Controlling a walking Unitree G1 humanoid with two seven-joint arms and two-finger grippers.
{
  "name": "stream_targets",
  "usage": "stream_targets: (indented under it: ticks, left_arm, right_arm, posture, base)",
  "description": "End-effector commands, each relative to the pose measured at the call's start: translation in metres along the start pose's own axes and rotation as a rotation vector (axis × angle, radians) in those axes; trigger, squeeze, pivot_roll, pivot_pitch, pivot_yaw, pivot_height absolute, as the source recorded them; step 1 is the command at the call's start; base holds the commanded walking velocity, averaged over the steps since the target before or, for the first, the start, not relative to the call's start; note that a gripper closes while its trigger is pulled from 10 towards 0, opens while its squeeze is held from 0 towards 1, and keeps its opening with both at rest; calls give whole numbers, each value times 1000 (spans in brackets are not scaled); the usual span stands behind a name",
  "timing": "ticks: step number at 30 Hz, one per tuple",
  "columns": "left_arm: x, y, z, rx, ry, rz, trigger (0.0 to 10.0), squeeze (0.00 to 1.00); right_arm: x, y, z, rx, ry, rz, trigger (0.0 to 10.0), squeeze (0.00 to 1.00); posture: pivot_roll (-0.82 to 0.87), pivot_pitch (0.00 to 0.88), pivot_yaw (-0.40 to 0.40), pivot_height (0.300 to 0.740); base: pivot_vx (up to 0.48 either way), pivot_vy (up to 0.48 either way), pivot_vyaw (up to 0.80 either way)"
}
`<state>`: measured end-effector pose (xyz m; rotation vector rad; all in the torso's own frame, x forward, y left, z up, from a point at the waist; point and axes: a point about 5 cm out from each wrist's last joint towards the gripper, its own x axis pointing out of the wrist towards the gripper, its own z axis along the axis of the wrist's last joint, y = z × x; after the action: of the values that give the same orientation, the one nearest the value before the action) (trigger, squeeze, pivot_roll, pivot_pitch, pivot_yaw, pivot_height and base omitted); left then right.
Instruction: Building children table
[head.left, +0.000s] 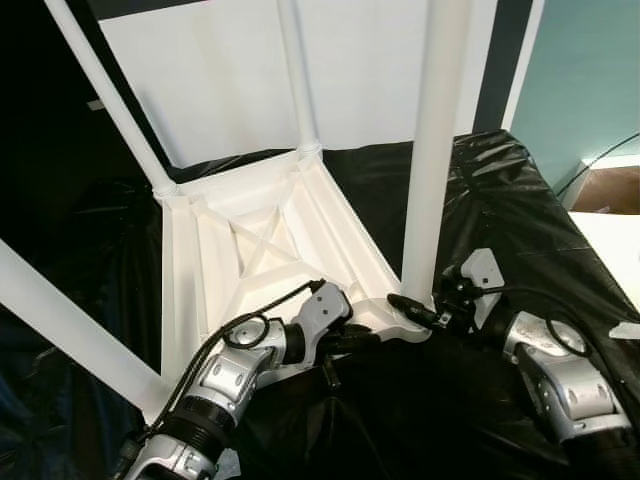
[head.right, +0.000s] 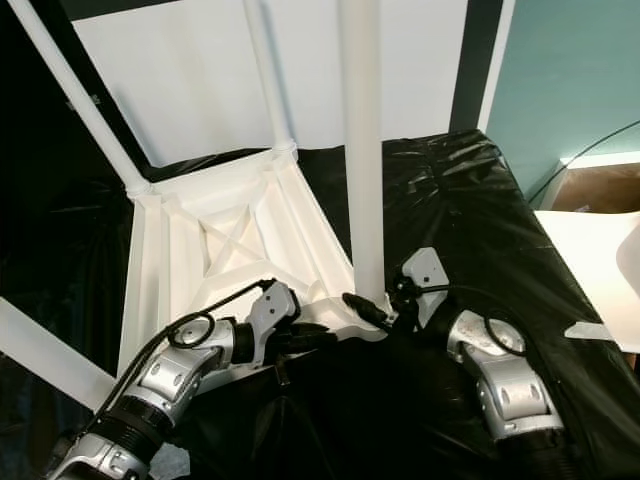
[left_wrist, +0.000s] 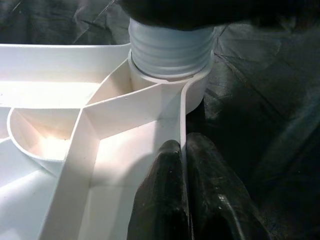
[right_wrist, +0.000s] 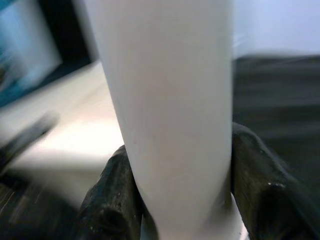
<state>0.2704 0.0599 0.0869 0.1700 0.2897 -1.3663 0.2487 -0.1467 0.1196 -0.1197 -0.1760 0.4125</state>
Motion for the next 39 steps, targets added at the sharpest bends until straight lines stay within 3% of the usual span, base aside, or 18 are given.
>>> stream_targets:
  ticks: [1,6,15,16,17,19,20,21,22,25,27,29,30,31,32,34,39]
  left_arm:
    - [2,-17,-30,-132,50,-89,10000,0]
    - [-1,-18,-32,-133,59,-90,10000,0]
    - [-2,-17,-32,-133,61,-88,10000,0]
    - [-1,-17,-31,-131,62,-89,10000,0]
    - [-1,-17,-31,-131,62,-89,10000,0]
    - [-1,-17,-30,-130,61,-90,10000,0]
    - [0,-17,-30,-131,60,-92,10000,0]
    - [0,-17,-30,-131,60,-92,10000,0]
    - [0,-17,-30,-132,60,-93,10000,0]
    - [0,-17,-30,-133,60,-93,10000,0]
    - [0,-17,-30,-134,60,-94,10000,0]
    - [0,-17,-30,-134,60,-96,10000,0]
    - [0,-17,-30,-132,61,-97,10000,0]
    - [0,-17,-30,-132,61,-97,10000,0]
    - [0,-17,-30,-131,61,-96,10000,0]
    - [0,-17,-29,-130,61,-95,10000,0]
    - [0,-18,-30,-138,60,-92,10000,0]
  right_arm:
    - [-1,-17,3,-57,-13,-155,0,0]
    - [1,-14,4,-65,-26,-255,0,0]
    - [4,-10,2,-54,0,-236,0,0]
    - [6,0,-4,8,23,-77,10000,1000]
    - [6,0,-4,8,23,-77,10000,1000]
    - [8,2,-5,20,40,42,10000,1000]
    - [12,-8,-3,-30,49,90,10000,1000]
    - [12,-8,-3,-30,49,90,10000,1000]
    - [14,-13,-2,-36,52,107,10000,24]
    - [17,-21,3,-52,50,219,10000,0]
    - [14,-30,8,-113,79,434,10000,0]
    - [13,-36,10,-124,104,487,10000,0]
    - [11,-43,10,-141,146,552,8667,0]
    - [11,-43,10,-141,146,552,8667,0]
    - [9,-48,10,-154,182,589,5176,0]
    - [6,-54,8,-162,221,638,0,0]
    - [8,-64,11,-169,223,650,0,0]
  posture:
    - [-40,0,85,740]
    - [-35,0,90,740]
    - [-37,0,94,740]
    - [-41,0,95,740]
    - [-41,0,95,740]
    - [-43,0,95,740]
    - [-46,0,95,740]
    - [-46,0,95,740]
    - [-49,0,96,740]
    - [-50,0,96,740]
    - [-55,0,102,740]
    - [-58,0,105,740]
    - [-55,0,104,740]
    - [-55,0,104,740]
    - [-55,0,104,740]
    - [-53,0,103,740]
    - [-52,0,104,740]
  base:
    - [0,0,0]
    - [0,0,0]
    - [0,0,0]
    - [0,0,0]
    - [0,0,0]
    - [0,0,0]
    - [0,0,0]
    - [0,0,0]
    - [0,0,0]
    - [0,0,0]
    - [0,0,0]
    - [0,0,0]
    - [0,0,0]
    - [0,0,0]
    - [0,0,0]
    - [0,0,0]
    - [0,0,0]
